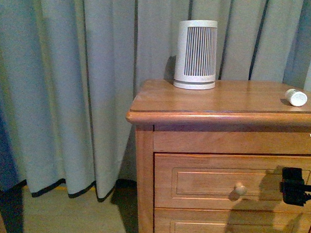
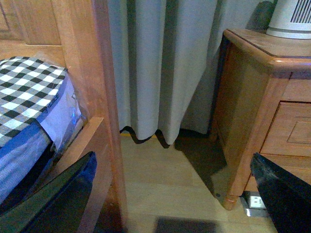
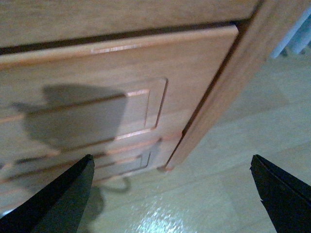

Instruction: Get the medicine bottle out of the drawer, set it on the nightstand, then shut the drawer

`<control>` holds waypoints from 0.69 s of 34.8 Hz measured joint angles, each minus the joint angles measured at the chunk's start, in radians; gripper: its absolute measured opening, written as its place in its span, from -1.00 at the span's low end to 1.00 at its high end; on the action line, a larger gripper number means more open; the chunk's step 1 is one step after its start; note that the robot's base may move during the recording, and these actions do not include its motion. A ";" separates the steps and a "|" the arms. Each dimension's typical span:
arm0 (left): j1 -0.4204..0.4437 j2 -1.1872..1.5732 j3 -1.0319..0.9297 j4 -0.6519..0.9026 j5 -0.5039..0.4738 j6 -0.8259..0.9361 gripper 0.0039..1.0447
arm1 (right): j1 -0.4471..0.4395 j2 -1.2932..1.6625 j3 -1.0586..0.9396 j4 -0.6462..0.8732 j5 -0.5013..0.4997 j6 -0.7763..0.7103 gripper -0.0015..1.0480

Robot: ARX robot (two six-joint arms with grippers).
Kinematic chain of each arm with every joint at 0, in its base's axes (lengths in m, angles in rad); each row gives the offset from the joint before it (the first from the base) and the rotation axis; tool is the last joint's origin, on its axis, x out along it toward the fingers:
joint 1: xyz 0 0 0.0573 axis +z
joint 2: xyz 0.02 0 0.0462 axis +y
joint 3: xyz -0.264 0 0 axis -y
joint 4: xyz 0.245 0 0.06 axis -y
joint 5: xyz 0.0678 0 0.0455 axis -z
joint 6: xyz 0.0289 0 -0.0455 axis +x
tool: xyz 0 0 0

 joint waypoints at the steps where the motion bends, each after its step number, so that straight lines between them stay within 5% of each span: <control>1: 0.000 0.000 0.000 0.000 0.000 0.000 0.88 | 0.004 -0.030 -0.024 -0.019 -0.004 0.013 0.87; 9: 0.000 0.000 0.000 0.000 0.000 0.000 0.88 | 0.055 -0.444 -0.312 -0.081 0.022 0.099 0.87; 17: 0.000 0.000 0.000 0.000 0.000 0.000 0.88 | 0.058 -0.999 -0.543 -0.100 0.121 -0.011 0.87; 24: 0.000 0.000 0.000 0.000 0.000 0.000 0.88 | 0.061 -1.511 -0.636 -0.348 0.117 -0.079 0.87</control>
